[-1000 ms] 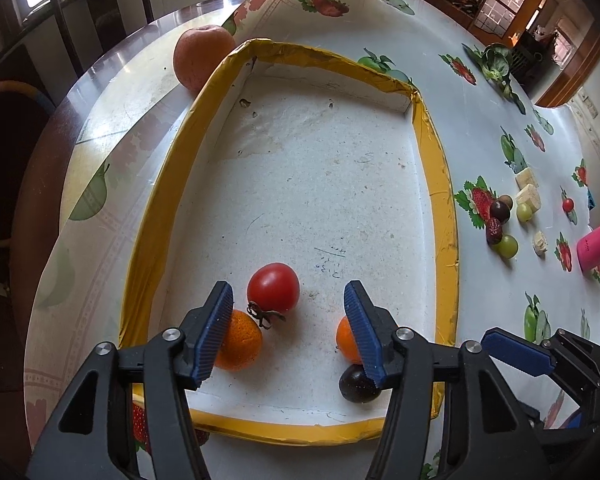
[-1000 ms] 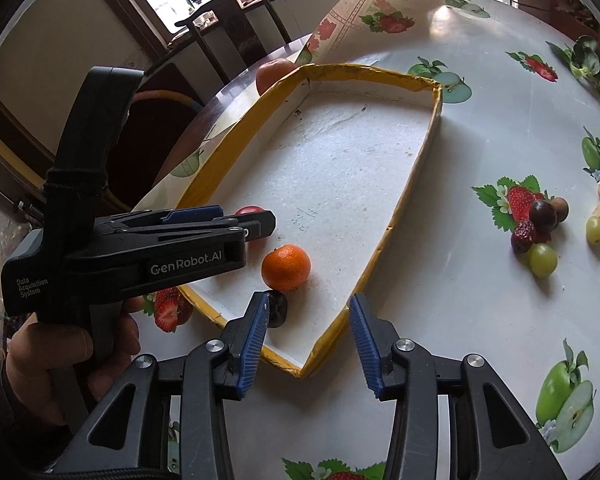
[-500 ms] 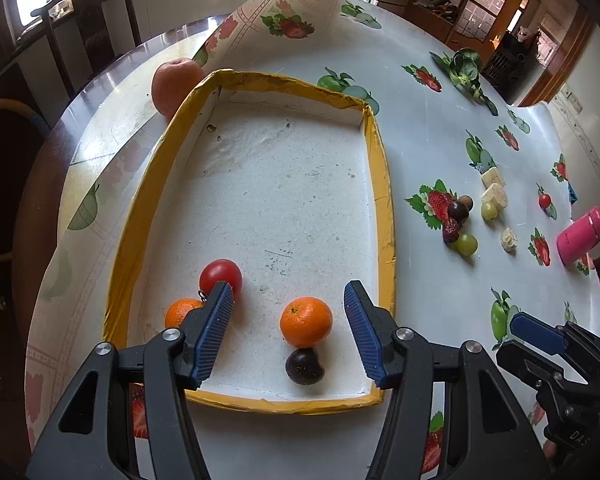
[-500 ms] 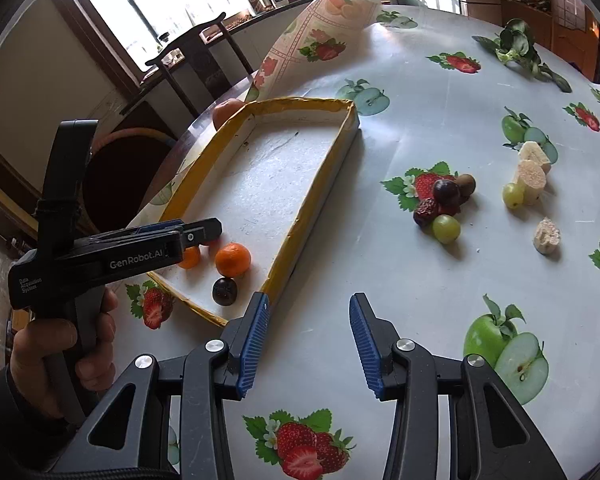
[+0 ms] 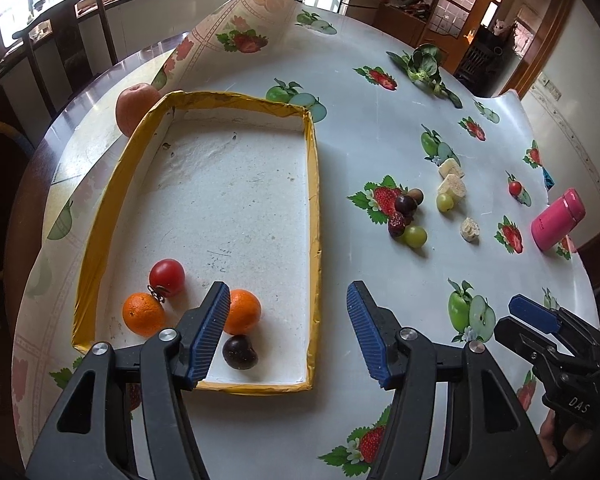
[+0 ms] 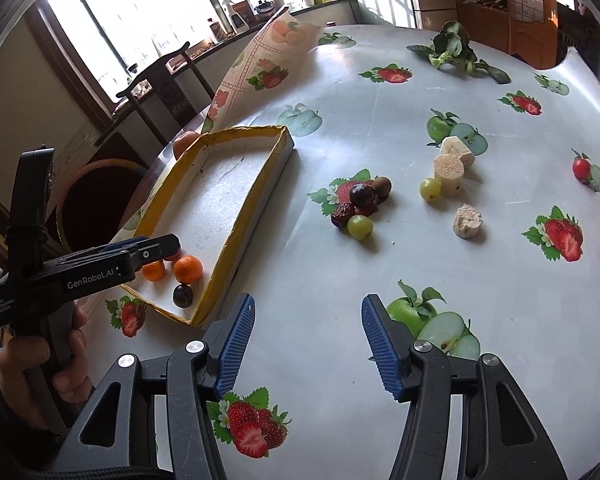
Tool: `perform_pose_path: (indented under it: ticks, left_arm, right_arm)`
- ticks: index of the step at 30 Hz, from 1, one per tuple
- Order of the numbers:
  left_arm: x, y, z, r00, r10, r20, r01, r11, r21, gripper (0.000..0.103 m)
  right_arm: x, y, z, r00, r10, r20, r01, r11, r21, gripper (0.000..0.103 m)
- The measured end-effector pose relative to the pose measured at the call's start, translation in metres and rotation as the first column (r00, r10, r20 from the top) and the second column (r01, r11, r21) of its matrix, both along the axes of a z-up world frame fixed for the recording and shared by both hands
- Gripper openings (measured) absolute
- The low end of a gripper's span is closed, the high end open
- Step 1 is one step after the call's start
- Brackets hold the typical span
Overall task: Organize fruits
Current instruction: 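Move both open grippers back toward the remaining fruits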
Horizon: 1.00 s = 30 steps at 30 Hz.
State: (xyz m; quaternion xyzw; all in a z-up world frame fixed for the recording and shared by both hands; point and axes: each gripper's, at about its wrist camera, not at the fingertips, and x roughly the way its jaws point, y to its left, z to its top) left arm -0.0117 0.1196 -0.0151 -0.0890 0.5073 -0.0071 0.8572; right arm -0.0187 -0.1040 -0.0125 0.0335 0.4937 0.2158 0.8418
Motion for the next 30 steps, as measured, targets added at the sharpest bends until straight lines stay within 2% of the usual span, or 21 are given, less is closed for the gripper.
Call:
perform_pose_path:
  ticks: [20,30]
  left_arm:
    - [0.014,-0.069,-0.001,0.992,-0.127,-0.013,0.126,0.991,-0.038,0.06]
    - [0.04,-0.088,-0.007,0.988,-0.149,-0.03,0.147,0.987,-0.062,0.06]
  right_arm:
    - [0.002,-0.061,-0.006,0.992,-0.129,-0.01,0.129,0.992,0.013,0.058]
    - [0.017,-0.078,-0.018,0.983,-0.181,-0.017,0.181,0.983,0.004,0.057]
